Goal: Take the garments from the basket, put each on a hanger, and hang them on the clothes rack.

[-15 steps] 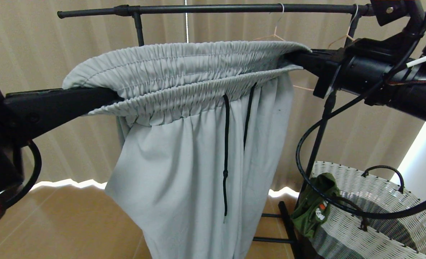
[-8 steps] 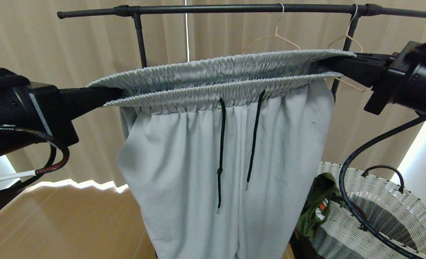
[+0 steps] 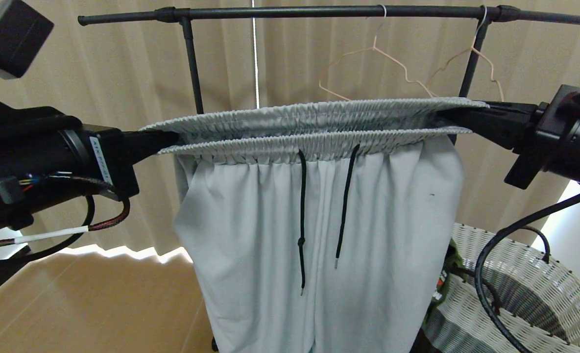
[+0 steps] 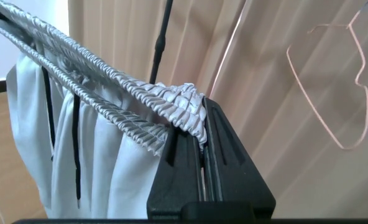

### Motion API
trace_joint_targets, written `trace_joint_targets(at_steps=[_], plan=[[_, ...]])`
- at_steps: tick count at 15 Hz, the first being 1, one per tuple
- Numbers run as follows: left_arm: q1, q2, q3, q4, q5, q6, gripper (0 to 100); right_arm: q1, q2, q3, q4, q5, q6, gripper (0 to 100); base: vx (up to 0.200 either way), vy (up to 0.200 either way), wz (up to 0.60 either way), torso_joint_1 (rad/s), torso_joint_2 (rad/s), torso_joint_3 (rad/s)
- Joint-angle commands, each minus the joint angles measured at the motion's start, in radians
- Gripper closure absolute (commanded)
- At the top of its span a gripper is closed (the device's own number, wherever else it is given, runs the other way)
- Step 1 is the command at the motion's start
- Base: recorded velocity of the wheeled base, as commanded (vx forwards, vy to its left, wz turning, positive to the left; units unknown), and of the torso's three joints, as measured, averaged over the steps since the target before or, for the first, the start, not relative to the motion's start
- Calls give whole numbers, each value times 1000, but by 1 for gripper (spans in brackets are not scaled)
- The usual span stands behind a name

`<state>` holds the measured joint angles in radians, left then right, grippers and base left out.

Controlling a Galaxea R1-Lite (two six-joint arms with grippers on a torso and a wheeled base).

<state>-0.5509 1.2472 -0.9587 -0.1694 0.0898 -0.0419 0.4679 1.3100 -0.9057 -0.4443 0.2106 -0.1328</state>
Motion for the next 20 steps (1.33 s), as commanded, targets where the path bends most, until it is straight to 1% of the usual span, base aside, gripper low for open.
trace_joint_targets(at_steps=[1, 5, 6, 7, 9, 13, 19, 20], plan=[[-1, 31, -9, -1, 1, 4, 100, 0, 0, 15, -1, 0, -1, 100, 0, 0, 0, 0, 0, 0], [2, 61, -28, -2, 2, 4, 100, 0, -2, 21, -5, 0, -8, 100, 0, 0, 0, 0, 0, 0], [15, 57, -23, -1, 2, 4, 100, 0, -2, 25, -7, 1, -13, 100, 0, 0, 0, 0, 0, 0], [34, 52, -11, -1, 2, 5, 100, 3, -3, 54, -14, 1, -14, 100, 0, 0, 0, 0, 0, 0], [48, 58, 3, -1, 2, 4, 100, 3, 11, 80, -16, 1, -13, 100, 0, 0, 0, 0, 0, 0], [54, 77, -21, -2, 1, 4, 100, 3, 17, 71, -16, 0, -13, 100, 0, 0, 0, 0, 0, 0], [54, 63, -20, -1, 5, 5, 100, 3, 9, 61, -16, 0, -11, 100, 0, 0, 0, 0, 0, 0], [54, 57, -20, -1, 5, 14, 100, 3, 8, 61, -16, 0, -11, 0, 0, 0, 0, 0, 0, 0]])
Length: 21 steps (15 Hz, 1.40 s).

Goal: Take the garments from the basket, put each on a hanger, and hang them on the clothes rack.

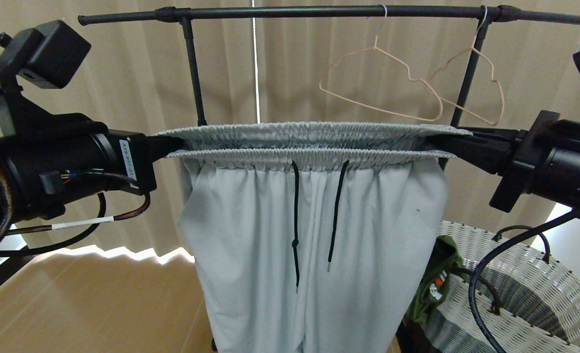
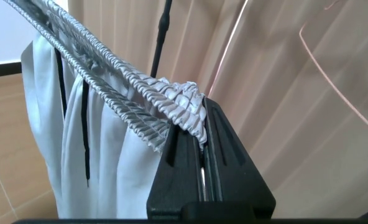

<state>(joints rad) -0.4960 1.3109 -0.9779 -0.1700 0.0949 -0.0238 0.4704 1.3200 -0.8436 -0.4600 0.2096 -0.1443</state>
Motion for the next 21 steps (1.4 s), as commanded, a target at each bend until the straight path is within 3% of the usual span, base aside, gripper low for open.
trace_joint_targets(at_steps=[1, 4, 5, 7, 10, 14, 17, 19, 20, 21], plan=[[-1, -10, -2, 0, 0, 18, 100, 1, -8, -2, 0, 1, 0, 0, 0, 0, 0, 0, 0, 0], [17, -4, -21, 0, 12, 27, 100, 1, -28, 15, 0, 4, 2, 0, 0, 0, 0, 0, 0, 0], [68, 10, -21, -2, 69, 42, 100, 1, -51, 40, 0, 10, 2, 0, 0, 0, 0, 0, 0, 0], [82, 18, -19, -2, 129, 44, 100, 7, -85, 43, 0, 24, 6, 0, 0, 0, 0, 0, 0, 0], [80, 13, -18, -3, 129, 48, 100, 8, -110, 41, -2, 85, 9, 0, 0, 0, 0, 0, 0, 0], [88, 5, 13, -2, 129, 58, 100, -4, -123, 58, 3, 82, 3, 0, 0, 0, 0, 0, 0, 0], [172, -88, 114, -2, 124, 64, 100, -148, -130, 101, 27, 13, -3, 0, 0, 0, 0, 0, 0, 0], [208, -120, 150, -11, 120, 61, 100, -188, -145, 113, 95, -42, -3, 0, 0, 0, 0, 0, 0, 0], [246, -134, 217, -80, 120, 62, 100, -242, -183, 104, 276, -107, -3, 0, 0, 0, 0, 0, 0, 0], [260, -147, 283, -151, 120, 67, 100, -257, -214, 98, 373, -118, -1, 0, 0, 0, 0, 0, 0, 0]])
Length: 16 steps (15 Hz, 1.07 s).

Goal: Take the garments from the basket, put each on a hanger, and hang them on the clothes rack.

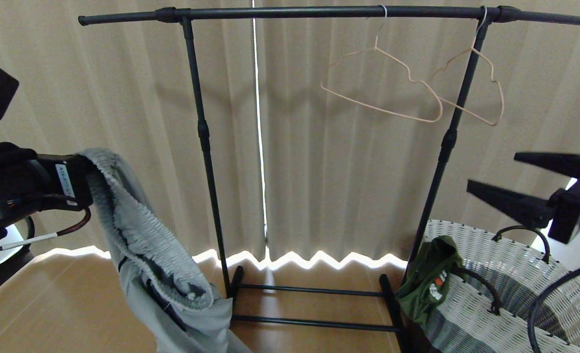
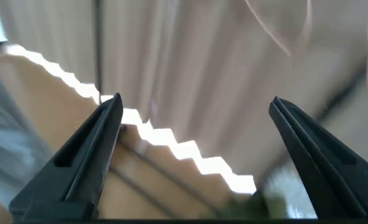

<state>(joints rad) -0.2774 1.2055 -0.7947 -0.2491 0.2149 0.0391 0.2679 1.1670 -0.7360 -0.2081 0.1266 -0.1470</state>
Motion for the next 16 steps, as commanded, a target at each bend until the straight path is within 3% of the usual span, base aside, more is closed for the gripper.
trace_joint_targets(at_steps=[1, 3, 5, 8, 9, 12, 16], plan=[[47, -47, 158, -131, -2, 8, 100, -56, -86, -19, 165, -36, 0, 0, 0, 0, 0, 0, 0, 0], [83, -52, 270, -248, -2, 25, 100, -82, -106, -25, 187, -71, 0, 0, 0, 0, 0, 0, 0, 0], [135, -49, 334, -315, -3, 48, 100, -151, -96, -8, 185, -174, -2, 0, 0, 0, 0, 0, 0, 0], [124, -49, 371, -372, -5, 57, 100, -179, -106, 12, 187, -257, -43, 0, 0, 0, 0, 0, 0, 0], [80, -54, 365, -391, -3, 57, 100, -216, -106, 35, 171, -282, -95, 0, 0, 0, 0, 0, 0, 0], [52, -78, 356, -397, -3, 54, 100, -259, -106, 43, 107, -282, -172, 0, 0, 0, 0, 0, 0, 0], [49, -115, 362, -395, -3, 64, 100, -269, -107, 101, 4, -288, -184, 0, 0, 0, 0, 0, 0, 0]])
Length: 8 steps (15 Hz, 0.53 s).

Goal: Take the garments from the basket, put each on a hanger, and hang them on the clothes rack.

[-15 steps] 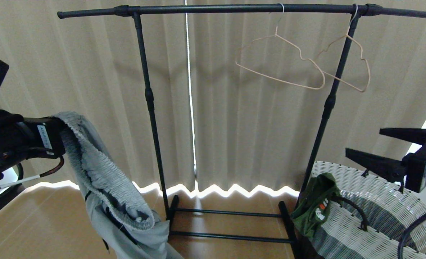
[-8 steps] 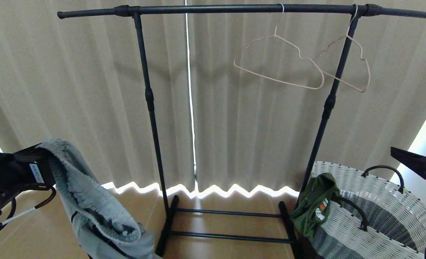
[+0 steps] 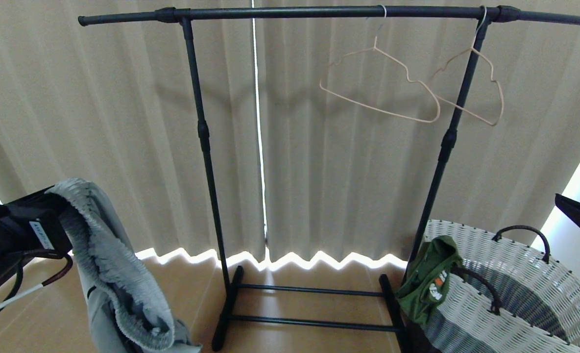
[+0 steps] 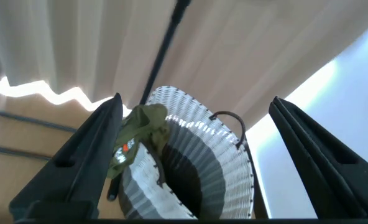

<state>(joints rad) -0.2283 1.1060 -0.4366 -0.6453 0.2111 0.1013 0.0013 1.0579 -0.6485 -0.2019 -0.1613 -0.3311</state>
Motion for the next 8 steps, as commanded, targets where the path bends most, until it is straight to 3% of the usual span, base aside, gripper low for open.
trace_joint_targets(at_steps=[1, 8], plan=[[0, -15, 4, 1, 1, 2, 100, -3, 2, 15, -8, 0, 0, 0, 0, 0, 0, 0, 0, 0], [0, -3, 24, 3, 1, 5, 100, -6, -15, 55, -24, 2, 0, 0, 0, 0, 0, 0, 0, 0]])
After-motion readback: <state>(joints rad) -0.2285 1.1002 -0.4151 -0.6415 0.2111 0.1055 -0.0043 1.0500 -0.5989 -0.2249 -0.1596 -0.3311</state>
